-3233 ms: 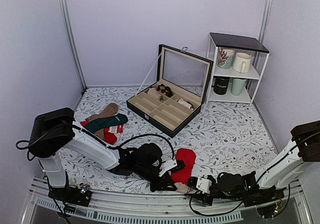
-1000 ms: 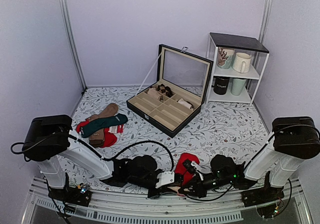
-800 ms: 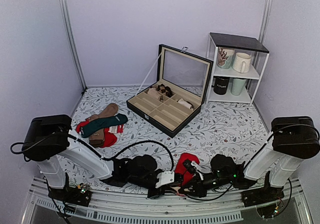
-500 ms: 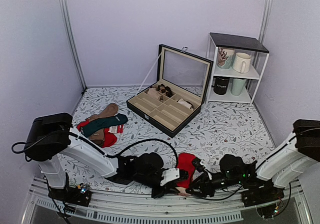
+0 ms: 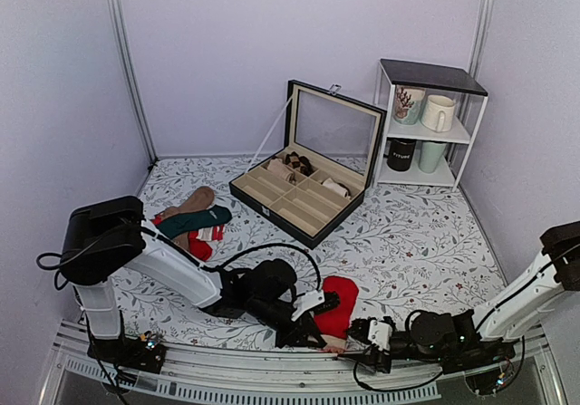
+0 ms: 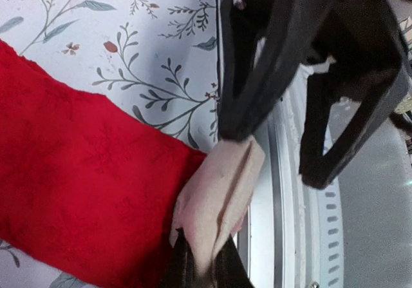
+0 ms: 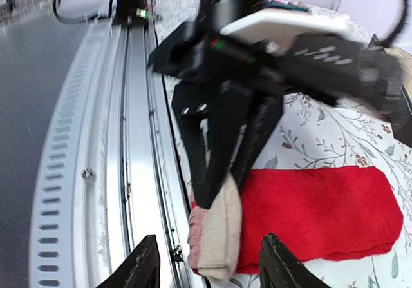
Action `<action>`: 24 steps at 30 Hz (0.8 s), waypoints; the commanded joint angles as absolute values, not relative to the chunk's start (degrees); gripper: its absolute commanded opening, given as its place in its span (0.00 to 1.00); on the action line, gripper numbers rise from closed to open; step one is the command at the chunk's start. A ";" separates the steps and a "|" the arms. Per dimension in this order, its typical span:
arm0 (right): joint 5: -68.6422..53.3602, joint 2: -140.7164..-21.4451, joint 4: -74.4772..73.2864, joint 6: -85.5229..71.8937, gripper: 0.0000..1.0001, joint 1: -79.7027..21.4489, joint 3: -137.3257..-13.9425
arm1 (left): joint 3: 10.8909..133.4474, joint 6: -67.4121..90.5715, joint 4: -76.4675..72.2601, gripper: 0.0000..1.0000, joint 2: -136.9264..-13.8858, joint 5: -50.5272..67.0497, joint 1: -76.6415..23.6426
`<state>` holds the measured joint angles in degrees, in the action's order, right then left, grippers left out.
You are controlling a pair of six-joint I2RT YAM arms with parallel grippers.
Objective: Roll the socks
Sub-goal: Roll the sock at the center of the board.
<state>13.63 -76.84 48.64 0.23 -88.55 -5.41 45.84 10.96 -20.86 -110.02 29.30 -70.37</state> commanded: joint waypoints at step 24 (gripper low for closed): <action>22.64 -88.51 38.65 -10.49 0.03 -93.56 -11.71 | 42.19 11.05 -5.17 0.23 -107.46 17.21 -68.14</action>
<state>23.73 -91.29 48.77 -2.57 -93.36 -11.99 46.24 11.38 -20.16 -110.13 31.64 -68.97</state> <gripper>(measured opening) 0.106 0.130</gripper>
